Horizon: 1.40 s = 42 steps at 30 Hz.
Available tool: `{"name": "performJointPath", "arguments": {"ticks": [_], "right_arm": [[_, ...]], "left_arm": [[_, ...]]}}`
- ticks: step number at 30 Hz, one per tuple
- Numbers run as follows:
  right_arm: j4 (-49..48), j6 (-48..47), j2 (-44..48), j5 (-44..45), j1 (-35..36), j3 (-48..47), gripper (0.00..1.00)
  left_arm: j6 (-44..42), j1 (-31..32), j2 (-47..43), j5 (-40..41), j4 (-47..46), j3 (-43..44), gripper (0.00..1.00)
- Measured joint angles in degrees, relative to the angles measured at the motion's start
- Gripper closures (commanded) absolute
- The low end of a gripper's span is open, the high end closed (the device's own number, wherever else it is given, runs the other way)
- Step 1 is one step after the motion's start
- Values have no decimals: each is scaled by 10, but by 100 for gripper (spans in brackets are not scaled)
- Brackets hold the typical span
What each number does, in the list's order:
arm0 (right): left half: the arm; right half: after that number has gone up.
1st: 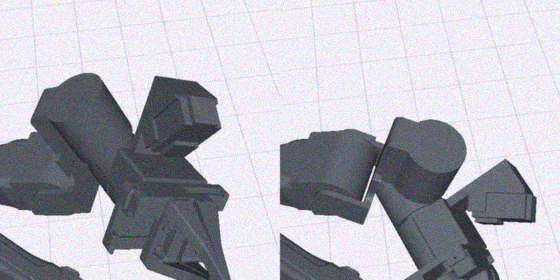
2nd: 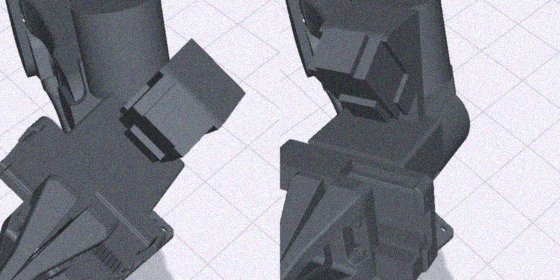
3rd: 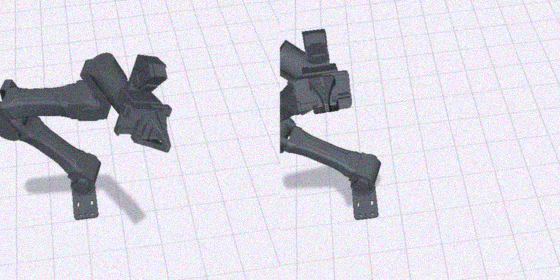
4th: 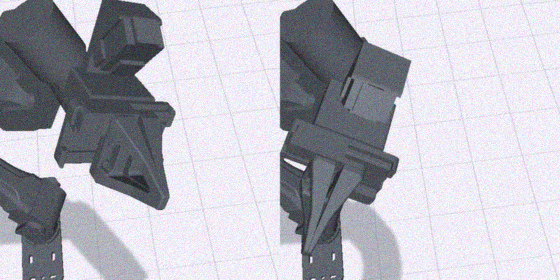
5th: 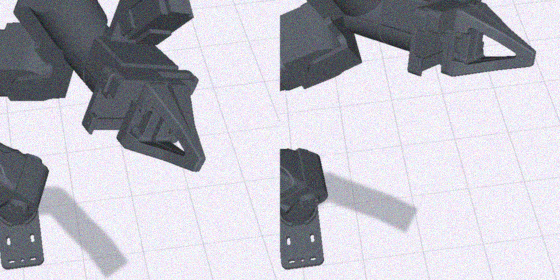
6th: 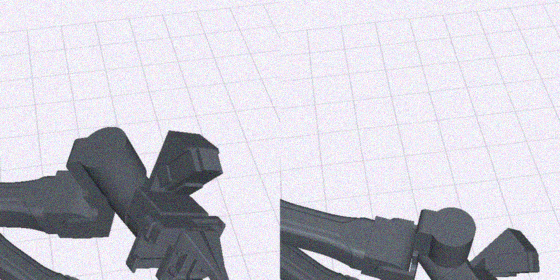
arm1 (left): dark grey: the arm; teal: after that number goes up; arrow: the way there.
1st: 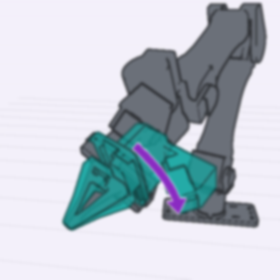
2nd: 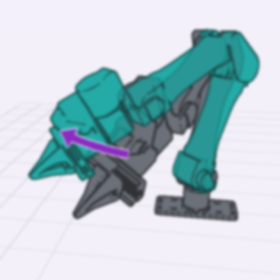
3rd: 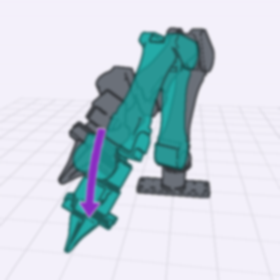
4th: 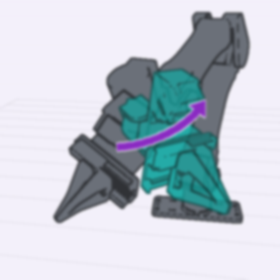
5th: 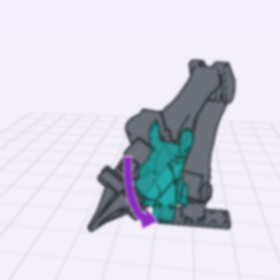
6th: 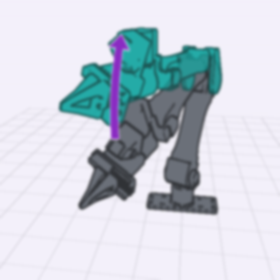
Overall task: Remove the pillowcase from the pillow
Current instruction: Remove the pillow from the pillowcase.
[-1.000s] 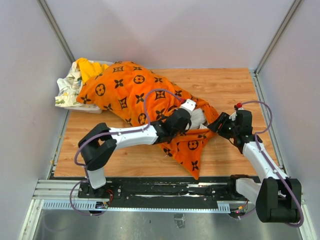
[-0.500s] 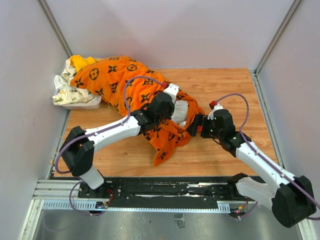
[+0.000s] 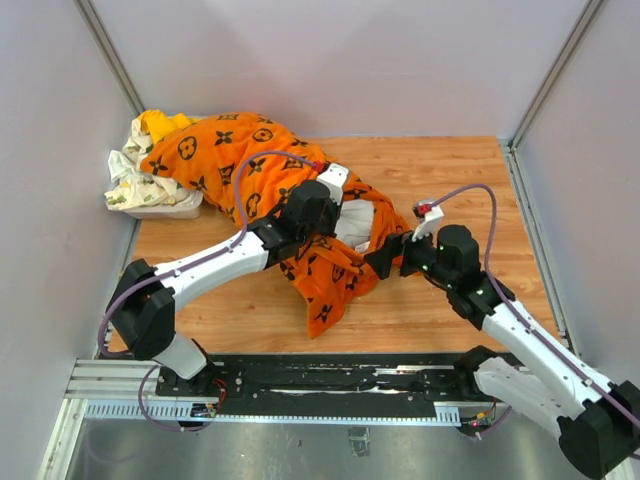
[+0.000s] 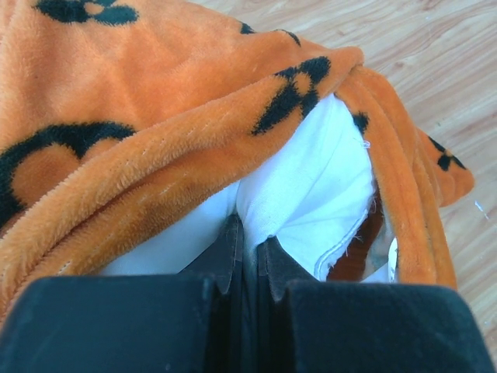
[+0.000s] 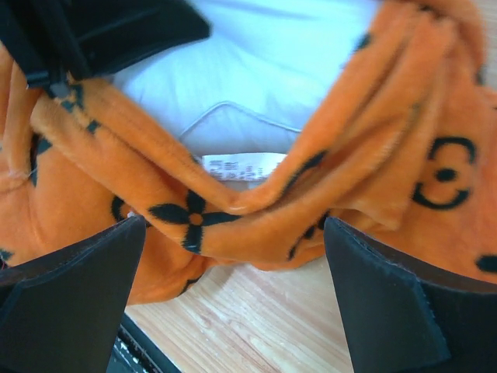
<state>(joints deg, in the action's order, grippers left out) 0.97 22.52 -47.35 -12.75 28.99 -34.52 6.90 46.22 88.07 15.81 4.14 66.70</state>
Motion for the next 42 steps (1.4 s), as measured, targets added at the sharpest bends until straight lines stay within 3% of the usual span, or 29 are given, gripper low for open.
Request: {"name": "performJointPath", "arguments": {"ticks": [4, 8, 10, 13, 14, 15, 24, 39, 40, 42], "right_arm": [[-18, -25, -52, -4, 59, -11, 1], [-29, -35, -121, 26, 122, -54, 19], [-49, -30, -153, 39, 139, -65, 41], [-71, -17, -196, 44, 148, -67, 89], [-77, -10, -211, 44, 149, -66, 97], [-88, 3, -228, 45, 151, -64, 99], [-124, 17, -250, 76, 244, -28, 99], [-160, -103, -351, 129, 429, -39, 69], [-167, -107, -346, 130, 431, -30, 58], [-184, -112, -321, 137, 432, -1, 23]], "left_arm": [[7, -4, -6, -21, 2, 0, 100], [12, -5, -12, -32, 5, 0, 100], [13, -6, -16, -36, 8, 0, 100], [13, -7, -24, -37, 14, 0, 100], [13, -7, -28, -37, 16, 0, 100], [13, -7, -31, -37, 20, 0, 100], [0, -7, -35, -13, 72, 19, 100], [-34, -15, 28, 79, 214, 151, 100], [-33, -17, 29, 79, 219, 156, 100], [-30, -21, 30, 79, 223, 163, 100]]}}
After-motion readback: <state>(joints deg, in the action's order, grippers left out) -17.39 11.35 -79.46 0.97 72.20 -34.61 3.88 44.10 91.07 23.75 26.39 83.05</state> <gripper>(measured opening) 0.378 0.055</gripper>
